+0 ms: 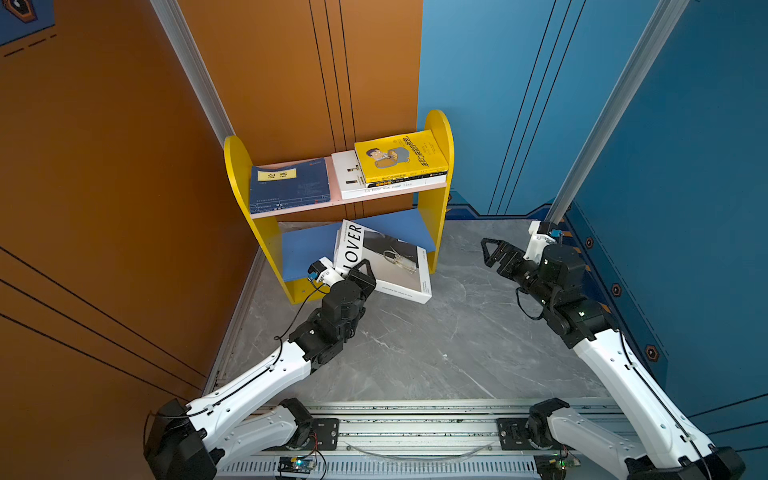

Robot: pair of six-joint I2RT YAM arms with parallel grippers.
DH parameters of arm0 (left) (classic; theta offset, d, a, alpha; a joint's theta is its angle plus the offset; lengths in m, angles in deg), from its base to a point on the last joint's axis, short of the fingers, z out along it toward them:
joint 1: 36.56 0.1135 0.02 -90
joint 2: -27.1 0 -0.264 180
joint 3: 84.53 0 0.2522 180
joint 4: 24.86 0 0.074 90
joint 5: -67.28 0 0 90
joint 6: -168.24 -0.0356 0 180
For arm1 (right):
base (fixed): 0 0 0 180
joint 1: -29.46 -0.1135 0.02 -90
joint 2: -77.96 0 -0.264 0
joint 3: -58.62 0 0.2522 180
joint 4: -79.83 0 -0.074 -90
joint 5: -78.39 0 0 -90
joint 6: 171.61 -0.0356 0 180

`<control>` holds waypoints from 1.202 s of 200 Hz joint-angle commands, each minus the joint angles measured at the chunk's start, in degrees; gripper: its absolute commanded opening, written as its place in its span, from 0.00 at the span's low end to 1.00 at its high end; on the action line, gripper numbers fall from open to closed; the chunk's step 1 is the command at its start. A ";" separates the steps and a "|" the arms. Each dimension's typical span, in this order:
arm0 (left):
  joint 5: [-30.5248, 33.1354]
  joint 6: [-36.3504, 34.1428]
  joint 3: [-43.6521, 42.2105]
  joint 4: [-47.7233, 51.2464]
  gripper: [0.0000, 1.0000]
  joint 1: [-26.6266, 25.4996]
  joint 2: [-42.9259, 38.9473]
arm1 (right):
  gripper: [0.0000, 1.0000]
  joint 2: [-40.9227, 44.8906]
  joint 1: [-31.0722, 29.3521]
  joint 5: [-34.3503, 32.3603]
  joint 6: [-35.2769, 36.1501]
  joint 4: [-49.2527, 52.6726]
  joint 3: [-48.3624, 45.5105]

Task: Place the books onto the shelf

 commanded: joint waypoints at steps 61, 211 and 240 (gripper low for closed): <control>0.16 6.39 0.99 -22.24 0.18 7.87 12.99 | 1.00 -11.62 1.49 8.43 -8.48 -11.85 -0.49; 11.36 6.53 12.47 -37.33 0.35 4.43 38.12 | 1.00 -20.68 1.35 5.85 -4.87 -14.39 1.96; 13.92 6.45 14.39 -37.26 0.35 4.39 39.27 | 1.00 -21.50 1.44 6.09 -4.62 -14.09 2.38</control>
